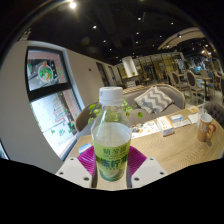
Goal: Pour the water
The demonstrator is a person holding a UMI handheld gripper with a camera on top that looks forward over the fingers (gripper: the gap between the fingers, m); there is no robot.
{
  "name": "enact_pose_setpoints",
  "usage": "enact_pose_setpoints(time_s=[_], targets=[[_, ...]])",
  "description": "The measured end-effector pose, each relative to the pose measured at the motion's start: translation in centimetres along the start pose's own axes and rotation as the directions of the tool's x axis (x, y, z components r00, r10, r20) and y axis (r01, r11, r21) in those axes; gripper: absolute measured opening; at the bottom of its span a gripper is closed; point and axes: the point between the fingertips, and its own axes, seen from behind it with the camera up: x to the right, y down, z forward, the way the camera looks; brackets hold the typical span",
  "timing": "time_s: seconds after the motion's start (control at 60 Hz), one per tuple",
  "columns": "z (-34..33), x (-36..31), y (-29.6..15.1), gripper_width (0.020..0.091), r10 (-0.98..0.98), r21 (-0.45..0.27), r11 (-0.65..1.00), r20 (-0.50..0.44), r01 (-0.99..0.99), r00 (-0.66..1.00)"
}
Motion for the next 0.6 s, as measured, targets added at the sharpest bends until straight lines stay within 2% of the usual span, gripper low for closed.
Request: enact_pose_setpoints(time_s=[0.183, 0.333, 0.45, 0.6], targets=[[-0.1, 4.5, -8.6, 0.0384, 0.388, 0.018, 0.918, 0.162, -0.396, 0.907], [0.5, 11.0, -13.8, 0.0384, 0.705, -0.052, 0.689, 0.278, -0.723, 0.652], [0.9, 17.5, -15.9, 0.0384, 0.845, -0.093, 0.482, 0.312, -0.871, 0.434], [3.5, 24.4, -15.0, 0.0383, 0.941, -0.15, 0.209, 0.301, -0.966, 0.156]])
